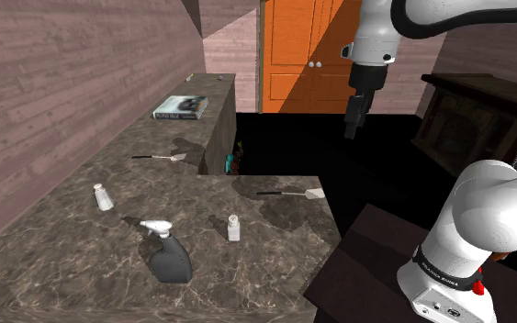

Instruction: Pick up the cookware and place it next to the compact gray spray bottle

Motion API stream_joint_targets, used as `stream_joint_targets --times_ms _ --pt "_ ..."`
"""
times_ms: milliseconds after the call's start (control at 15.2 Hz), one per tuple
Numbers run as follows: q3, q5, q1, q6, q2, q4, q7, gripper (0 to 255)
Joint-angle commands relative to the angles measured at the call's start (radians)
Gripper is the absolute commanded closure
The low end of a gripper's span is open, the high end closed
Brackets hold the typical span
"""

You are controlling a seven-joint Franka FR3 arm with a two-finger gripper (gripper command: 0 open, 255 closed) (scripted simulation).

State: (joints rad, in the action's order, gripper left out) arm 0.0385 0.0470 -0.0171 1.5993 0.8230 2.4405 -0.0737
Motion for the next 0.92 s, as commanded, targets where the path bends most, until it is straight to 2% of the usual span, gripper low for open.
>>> stream_joint_targets --times_ms 0,396,858 --pt "0.000 0.000 0.000 0.000 0.000 0.000 0.000 0" --pt "-0.074 -0.051 -0.004 0.218 -0.087 0.119 -0.152 0" --pt "-0.161 -0.092 -0.012 0.491 -0.280 0.182 -0.328 0"
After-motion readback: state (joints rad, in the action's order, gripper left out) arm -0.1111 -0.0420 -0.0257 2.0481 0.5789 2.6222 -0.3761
